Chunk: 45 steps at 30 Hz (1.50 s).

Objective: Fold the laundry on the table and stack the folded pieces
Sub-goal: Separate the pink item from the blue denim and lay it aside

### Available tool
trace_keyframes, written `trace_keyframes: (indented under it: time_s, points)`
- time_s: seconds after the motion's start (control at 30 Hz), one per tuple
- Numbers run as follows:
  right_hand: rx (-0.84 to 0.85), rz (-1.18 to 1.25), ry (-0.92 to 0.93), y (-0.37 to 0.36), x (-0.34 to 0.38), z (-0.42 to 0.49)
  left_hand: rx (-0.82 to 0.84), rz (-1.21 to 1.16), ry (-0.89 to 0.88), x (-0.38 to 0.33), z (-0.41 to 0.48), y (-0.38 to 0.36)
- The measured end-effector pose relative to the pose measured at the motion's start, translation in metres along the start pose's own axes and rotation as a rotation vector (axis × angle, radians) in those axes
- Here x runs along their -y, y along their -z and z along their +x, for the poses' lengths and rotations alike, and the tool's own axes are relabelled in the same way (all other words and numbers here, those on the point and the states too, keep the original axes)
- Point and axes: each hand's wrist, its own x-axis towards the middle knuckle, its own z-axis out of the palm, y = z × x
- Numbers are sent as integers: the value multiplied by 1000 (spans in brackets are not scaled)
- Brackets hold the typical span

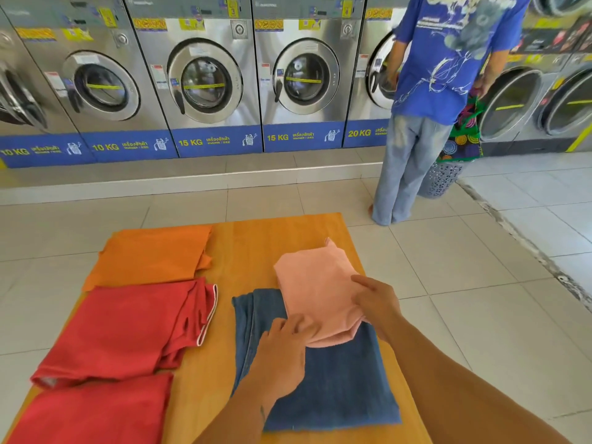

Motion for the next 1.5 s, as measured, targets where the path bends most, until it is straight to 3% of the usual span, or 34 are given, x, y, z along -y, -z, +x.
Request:
trace_keyframes:
  time_s: [0.1,0.27,0.4,0.47,0.63,0.73,0.97,1.13,1.27,1.37,1.5]
  points:
    - [40,-56,176,-1,25,-7,8,-155,-43,16,-5,13]
    - [161,-487,594,6,88,-23,-296,-516,62,39,4,73]
    - [264,-847,882,17,128,-59,-487,-587,127,43,19,136]
    - [304,-913,981,20,142,-78,-474,-536,76,42,19,161]
    - [451,-856,1069,10,162,-115,-203,-282,25,46,-8,186]
    - [504,-785,1047,-4,161,-122,-130,-364,35,57,-37,180]
    - [626,-553,873,-78,127,-156,-303,-531,49,114,-142,163]
    - [828,-439,624,-144,109,-199,-357,-653,184,179,-218,177]
    - [1006,-227,348,-202,73,-229,-203,-681,293,242,-267,179]
    - [946,-265,200,-245,27,-241,-31,-655,424,276,-277,166]
    - [728,-417,246,-280,-35,-252,49,-417,454,285,-267,118]
